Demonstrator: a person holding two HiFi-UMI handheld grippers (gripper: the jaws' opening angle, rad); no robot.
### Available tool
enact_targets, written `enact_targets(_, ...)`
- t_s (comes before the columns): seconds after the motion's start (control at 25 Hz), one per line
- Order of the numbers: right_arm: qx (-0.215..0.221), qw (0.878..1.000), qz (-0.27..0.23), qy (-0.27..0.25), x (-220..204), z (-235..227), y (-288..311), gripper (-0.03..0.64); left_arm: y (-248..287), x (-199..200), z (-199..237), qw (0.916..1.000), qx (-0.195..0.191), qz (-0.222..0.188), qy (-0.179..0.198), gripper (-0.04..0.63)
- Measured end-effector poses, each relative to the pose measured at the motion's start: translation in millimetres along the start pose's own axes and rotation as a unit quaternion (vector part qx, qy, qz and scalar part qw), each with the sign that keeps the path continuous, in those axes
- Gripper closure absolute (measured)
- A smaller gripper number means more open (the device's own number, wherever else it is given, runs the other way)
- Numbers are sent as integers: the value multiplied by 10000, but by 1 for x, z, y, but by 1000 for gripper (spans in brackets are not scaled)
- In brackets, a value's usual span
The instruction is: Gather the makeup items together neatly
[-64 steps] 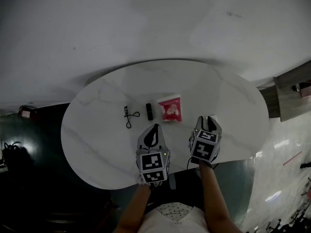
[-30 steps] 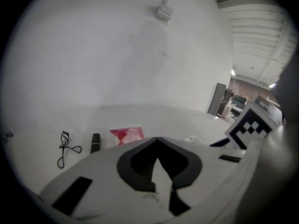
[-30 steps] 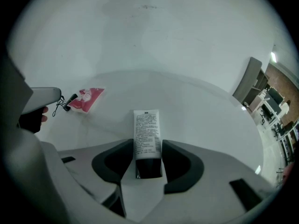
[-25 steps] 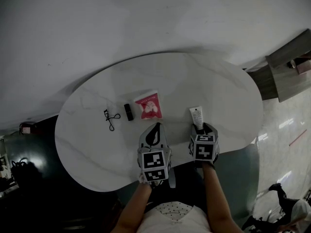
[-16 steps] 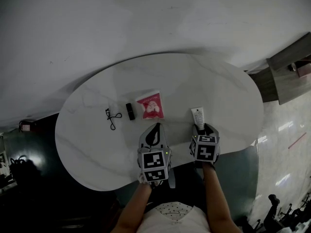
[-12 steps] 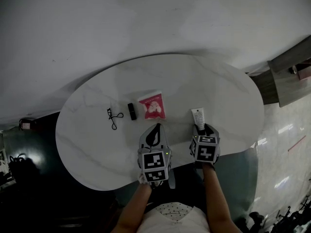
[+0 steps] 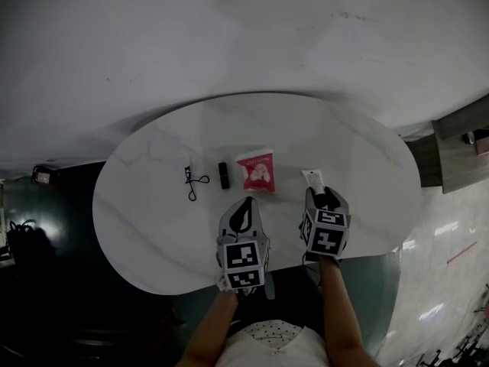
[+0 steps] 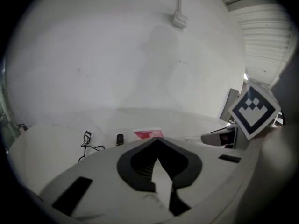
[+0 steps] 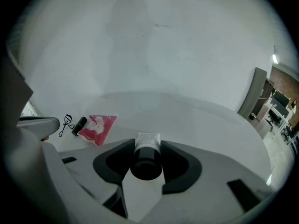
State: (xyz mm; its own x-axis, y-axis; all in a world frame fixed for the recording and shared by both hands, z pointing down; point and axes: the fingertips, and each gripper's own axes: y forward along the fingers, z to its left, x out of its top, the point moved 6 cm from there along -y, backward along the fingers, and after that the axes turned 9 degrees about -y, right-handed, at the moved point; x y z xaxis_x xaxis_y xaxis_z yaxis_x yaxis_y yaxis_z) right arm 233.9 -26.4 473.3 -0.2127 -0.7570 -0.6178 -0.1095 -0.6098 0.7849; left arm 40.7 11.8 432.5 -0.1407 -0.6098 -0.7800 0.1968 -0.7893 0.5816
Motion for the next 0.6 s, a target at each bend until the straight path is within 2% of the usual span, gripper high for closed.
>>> enact_targets(0.24, 3, 9994, -297, -198, 31, 9, 5, 422, -7, 6, 19, 9994, 269, -137, -180, 558)
enact_targets(0.6, -22, 9982, -475, -373, 58, 17, 23, 422, -13, 8, 44, 9969, 636, -223, -412, 558)
